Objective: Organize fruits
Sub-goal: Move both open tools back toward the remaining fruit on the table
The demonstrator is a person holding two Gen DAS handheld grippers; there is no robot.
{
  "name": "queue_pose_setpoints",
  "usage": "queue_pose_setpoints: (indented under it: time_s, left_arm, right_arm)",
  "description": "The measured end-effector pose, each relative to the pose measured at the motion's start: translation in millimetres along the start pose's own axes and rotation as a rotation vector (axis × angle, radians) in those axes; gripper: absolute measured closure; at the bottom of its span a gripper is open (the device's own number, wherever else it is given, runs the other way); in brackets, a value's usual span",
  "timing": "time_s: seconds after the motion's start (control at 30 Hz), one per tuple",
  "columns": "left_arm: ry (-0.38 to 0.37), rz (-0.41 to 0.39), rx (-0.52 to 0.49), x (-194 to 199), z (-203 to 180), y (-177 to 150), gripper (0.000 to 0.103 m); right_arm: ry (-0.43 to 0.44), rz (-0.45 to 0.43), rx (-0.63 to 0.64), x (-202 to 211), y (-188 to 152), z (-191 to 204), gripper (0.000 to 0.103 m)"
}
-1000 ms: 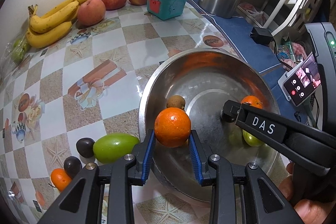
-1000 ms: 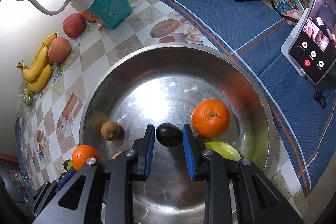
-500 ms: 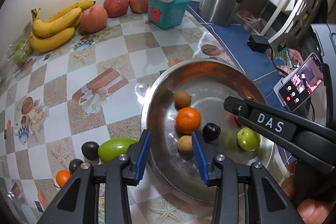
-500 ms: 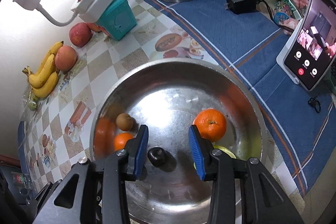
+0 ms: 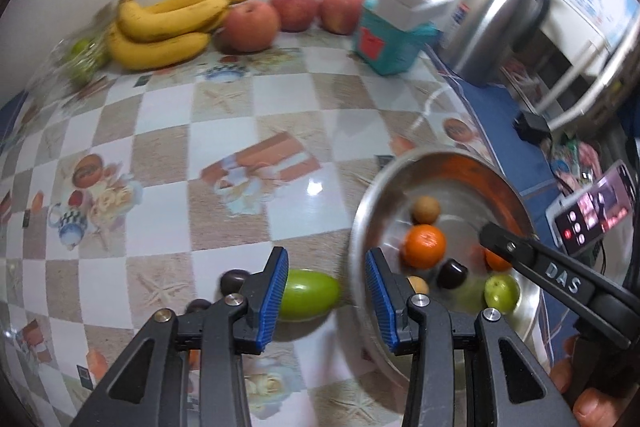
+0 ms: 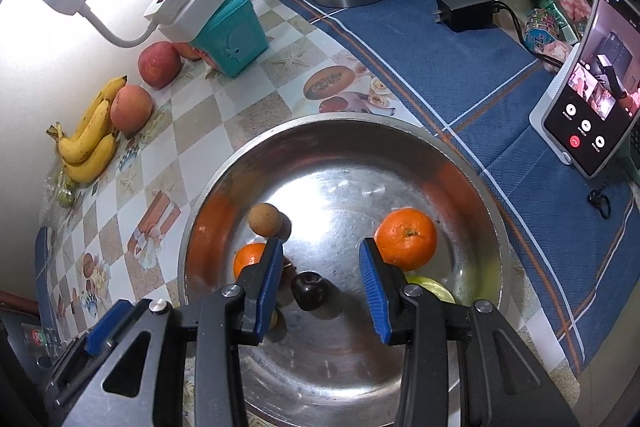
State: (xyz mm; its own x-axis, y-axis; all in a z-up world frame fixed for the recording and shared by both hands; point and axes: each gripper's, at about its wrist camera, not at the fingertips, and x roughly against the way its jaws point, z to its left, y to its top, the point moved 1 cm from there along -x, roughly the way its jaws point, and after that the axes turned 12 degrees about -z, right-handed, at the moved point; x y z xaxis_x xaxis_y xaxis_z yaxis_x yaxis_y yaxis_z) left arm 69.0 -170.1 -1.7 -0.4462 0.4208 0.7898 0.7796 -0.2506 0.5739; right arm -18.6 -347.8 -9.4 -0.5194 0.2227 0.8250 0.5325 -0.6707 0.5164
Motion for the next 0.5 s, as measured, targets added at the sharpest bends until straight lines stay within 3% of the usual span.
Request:
queue_pose_setpoints:
  time_s: [0.5]
  left_arm:
    - [0.207,-0.041,0.187,15.3,93.3,8.7,0.059]
  right_arm:
    - [0.018,0.003,0.082,0.0,-4.4,25.9,0.062]
